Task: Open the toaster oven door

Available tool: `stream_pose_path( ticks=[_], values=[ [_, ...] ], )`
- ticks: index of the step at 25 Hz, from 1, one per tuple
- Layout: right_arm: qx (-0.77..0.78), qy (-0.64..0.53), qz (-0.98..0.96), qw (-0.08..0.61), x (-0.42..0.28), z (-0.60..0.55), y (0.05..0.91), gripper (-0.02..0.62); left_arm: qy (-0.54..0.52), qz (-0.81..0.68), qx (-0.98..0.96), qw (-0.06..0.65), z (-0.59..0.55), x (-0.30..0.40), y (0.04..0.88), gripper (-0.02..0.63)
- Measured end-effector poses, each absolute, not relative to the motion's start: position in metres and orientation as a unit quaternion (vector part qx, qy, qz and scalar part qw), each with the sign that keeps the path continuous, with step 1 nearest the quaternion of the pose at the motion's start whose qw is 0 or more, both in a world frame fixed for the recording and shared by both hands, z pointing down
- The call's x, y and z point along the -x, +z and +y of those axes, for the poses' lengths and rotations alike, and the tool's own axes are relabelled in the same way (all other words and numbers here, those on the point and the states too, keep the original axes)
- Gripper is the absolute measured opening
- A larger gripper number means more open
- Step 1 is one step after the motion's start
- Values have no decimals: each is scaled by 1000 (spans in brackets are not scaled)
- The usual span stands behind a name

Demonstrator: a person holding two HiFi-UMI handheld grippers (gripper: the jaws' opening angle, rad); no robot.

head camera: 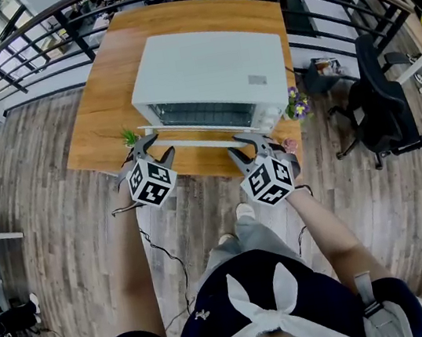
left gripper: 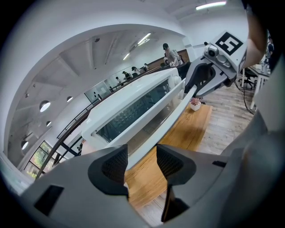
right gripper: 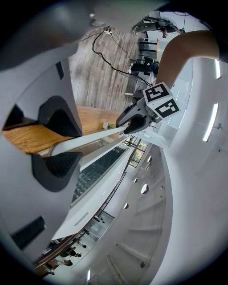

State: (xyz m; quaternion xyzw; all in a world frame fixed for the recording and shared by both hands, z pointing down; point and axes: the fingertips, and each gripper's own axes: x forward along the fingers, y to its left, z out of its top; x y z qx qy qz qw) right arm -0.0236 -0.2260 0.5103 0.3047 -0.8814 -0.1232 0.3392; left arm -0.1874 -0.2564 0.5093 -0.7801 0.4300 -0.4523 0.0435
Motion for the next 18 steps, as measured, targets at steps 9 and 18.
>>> stream_pose_path(
  ticks=[9,18],
  values=[
    [-297,-127,-881,346,25,-219,514,107,-453,430,780,38,-250,188,513,210],
    [-291,-136,-879,352,26,-206,521,103,-460,421,782,13,-238,189,520,210]
  ],
)
